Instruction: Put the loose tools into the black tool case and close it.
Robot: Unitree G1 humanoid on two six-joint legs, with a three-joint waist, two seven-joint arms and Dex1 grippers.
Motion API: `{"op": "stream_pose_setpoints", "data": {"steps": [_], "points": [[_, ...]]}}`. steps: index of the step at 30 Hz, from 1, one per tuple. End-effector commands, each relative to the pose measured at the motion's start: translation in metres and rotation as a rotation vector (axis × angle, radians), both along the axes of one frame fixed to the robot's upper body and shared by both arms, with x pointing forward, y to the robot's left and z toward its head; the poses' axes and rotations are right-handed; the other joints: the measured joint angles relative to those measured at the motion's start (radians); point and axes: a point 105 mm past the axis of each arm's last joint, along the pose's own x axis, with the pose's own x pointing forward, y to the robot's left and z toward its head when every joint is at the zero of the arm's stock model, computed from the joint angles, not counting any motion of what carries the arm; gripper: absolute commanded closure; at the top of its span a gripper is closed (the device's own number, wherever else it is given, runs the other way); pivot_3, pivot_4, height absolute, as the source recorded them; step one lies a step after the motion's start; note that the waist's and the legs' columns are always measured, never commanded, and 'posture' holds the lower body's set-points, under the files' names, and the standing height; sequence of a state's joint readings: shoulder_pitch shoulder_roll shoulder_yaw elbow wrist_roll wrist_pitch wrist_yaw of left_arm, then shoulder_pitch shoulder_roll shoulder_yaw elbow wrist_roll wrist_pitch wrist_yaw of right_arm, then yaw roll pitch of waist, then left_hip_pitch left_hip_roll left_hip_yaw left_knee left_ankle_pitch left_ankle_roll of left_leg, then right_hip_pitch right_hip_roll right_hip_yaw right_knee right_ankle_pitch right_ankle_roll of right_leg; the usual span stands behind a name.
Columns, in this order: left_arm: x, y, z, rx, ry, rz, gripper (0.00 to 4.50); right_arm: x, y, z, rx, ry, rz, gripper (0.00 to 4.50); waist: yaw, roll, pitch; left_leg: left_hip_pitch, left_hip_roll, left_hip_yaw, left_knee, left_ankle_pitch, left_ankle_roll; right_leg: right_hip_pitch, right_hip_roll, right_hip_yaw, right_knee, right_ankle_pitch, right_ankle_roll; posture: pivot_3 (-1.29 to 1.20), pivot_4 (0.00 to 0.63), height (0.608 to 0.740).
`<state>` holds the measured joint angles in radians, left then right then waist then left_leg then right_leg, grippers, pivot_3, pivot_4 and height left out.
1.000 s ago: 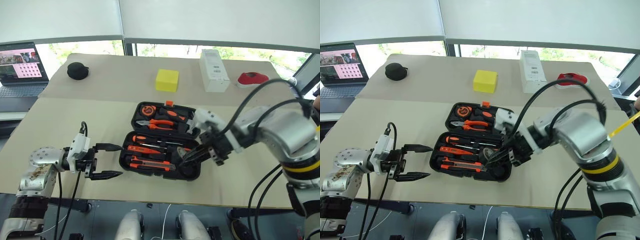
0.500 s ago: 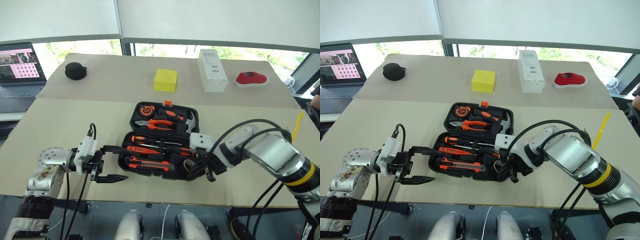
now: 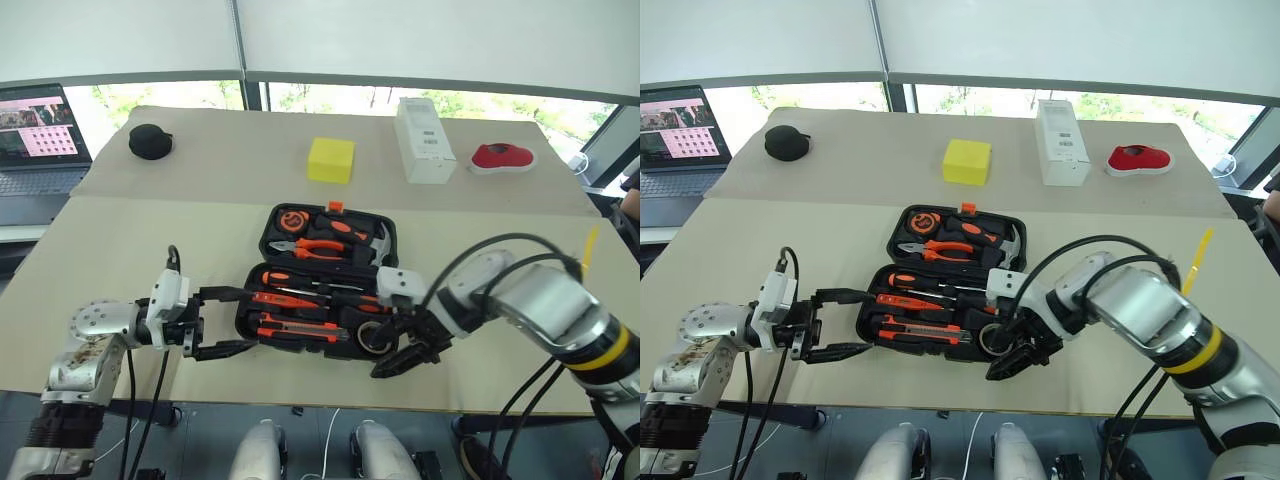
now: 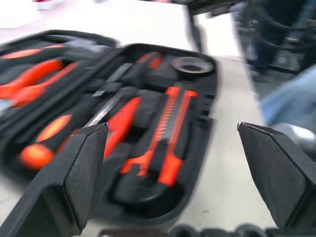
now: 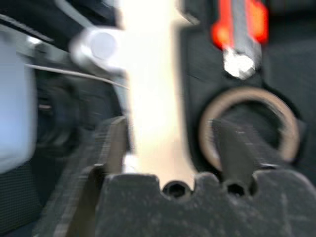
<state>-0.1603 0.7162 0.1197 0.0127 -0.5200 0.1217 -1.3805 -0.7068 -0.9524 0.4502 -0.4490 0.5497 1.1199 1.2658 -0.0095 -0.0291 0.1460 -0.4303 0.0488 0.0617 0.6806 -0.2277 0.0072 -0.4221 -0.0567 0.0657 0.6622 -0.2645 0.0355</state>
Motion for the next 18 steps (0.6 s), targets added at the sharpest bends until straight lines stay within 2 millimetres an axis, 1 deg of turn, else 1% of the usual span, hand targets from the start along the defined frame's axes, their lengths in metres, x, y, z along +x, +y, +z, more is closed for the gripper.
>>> {"op": "stream_pose_setpoints", "data": {"steps": [1,2,3,4,5,6,7,8,9,10,11,12,14,15,18], "points": [[0.026,0.022,0.020,-0.072,-0.020,0.232,0.54,0.012,-0.014,0.030,0.177,-0.164,-0.010,0.78,0.003,-0.002,0.000,0.000,0.000,0.000,0.000,0.000,0.000,0.001,0.000,0.000,0.000,0.000,0.000,0.00,0.150,0.740],[0.037,0.031,0.021,-0.085,-0.028,0.327,0.78,0.022,-0.021,0.032,0.219,-0.243,-0.055,0.78,0.006,-0.004,0.000,0.001,0.000,0.000,0.000,0.000,0.000,0.001,0.000,0.000,0.000,0.000,0.000,0.00,0.150,0.740],[0.049,0.041,0.021,-0.093,-0.037,0.423,1.25,0.031,-0.027,0.034,0.269,-0.321,-0.093,0.78,0.006,-0.006,0.000,0.001,0.000,-0.001,0.000,0.000,0.000,0.002,0.000,-0.001,0.000,0.000,0.000,0.00,0.150,0.740],[0.059,0.047,0.020,-0.104,-0.036,0.495,1.62,0.040,-0.036,0.035,0.305,-0.394,-0.148,0.78,0.007,-0.007,-0.001,0.002,0.000,-0.001,0.000,0.000,0.000,0.002,0.001,-0.001,0.000,0.000,0.000,0.00,0.150,0.740],[0.068,0.050,0.017,-0.093,-0.039,0.552,1.97,0.051,-0.046,0.036,0.344,-0.467,-0.221,1.32,0.007,-0.007,-0.001,0.002,0.000,-0.001,0.000,0.000,0.000,0.003,0.001,-0.001,0.000,0.000,0.000,0.00,0.150,0.740],[0.074,0.049,0.015,-0.085,-0.043,0.580,2.42,0.059,-0.056,0.034,0.355,-0.509,-0.294,1.60,0.008,-0.007,-0.001,0.002,-0.001,0.000,0.001,0.000,0.000,0.003,0.000,-0.001,0.000,0.000,0.000,0.00,0.150,0.740],[0.080,0.047,0.013,-0.078,-0.045,0.599,2.64,0.067,-0.066,0.029,0.343,-0.556,-0.361,1.88,0.009,-0.007,-0.001,0.002,-0.001,0.000,0.001,0.000,0.000,0.003,0.000,-0.001,0.000,0.001,0.001,0.00,0.150,0.740],[0.085,0.045,0.010,-0.067,-0.039,0.614,3.14,0.075,-0.072,0.026,0.332,-0.613,-0.412,2.31,0.009,-0.007,-0.001,0.002,-0.002,0.001,0.001,0.000,0.000,0.002,0.000,0.000,0.000,0.001,0.001,0.00,0.150,0.740],[0.089,0.042,0.007,-0.054,-0.036,0.617,3.49,0.080,-0.076,0.020,0.323,-0.648,-0.443,2.64,0.009,-0.007,-0.001,0.001,-0.002,0.001,0.001,0.000,0.000,0.002,-0.001,0.001,0.000,0.001,0.002,0.00,0.150,0.740],[0.094,0.037,0.001,-0.030,-0.022,0.619,3.70,0.084,-0.079,0.009,0.286,-0.693,-0.467,2.83,0.008,-0.008,-0.001,0.000,-0.002,0.001,0.000,0.000,0.000,0.001,-0.001,0.001,0.000,0.001,0.002,0.00,0.150,0.740],[0.097,0.032,-0.003,-0.008,-0.007,0.608,4.13,0.088,-0.082,0.001,0.256,-0.732,-0.491,3.26,0.009,-0.008,-0.001,0.001,-0.002,0.002,0.000,0.000,0.000,0.001,-0.001,0.001,0.000,0.001,0.002,0.00,0.150,0.740],[0.098,0.023,-0.008,0.019,0.013,0.566,4.46,0.089,-0.082,-0.009,0.232,-0.734,-0.500,3.61,0.009,-0.008,-0.001,0.001,-0.002,0.004,0.000,0.000,0.000,0.001,0.000,0.000,0.000,0.001,0.002,0.00,0.150,0.740],[0.101,0.010,-0.011,0.052,0.000,0.512,4.50,0.092,-0.078,-0.020,0.218,-0.729,-0.507,4.35,0.008,-0.008,-0.001,0.000,-0.002,0.006,0.000,0.001,0.000,0.001,0.000,0.001,0.001,0.001,0.002,0.00,0.150,0.740],[0.101,0.005,-0.011,0.056,-0.003,0.483,4.50,0.093,-0.074,-0.024,0.230,-0.717,-0.500,4.48,0.007,-0.008,-0.001,0.001,-0.002,0.006,0.000,0.001,0.000,0.001,0.000,0.001,0.001,0.001,0.002,0.00,0.150,0.740],[0.104,-0.010,-0.009,0.039,0.000,0.431,4.50,0.093,-0.060,-0.029,0.265,-0.705,-0.486,4.48,0.001,-0.008,-0.001,0.000,-0.002,0.006,0.000,0.001,-0.001,0.001,0.001,0.001,0.001,0.001,0.002,0.00,0.150,0.740]]}}
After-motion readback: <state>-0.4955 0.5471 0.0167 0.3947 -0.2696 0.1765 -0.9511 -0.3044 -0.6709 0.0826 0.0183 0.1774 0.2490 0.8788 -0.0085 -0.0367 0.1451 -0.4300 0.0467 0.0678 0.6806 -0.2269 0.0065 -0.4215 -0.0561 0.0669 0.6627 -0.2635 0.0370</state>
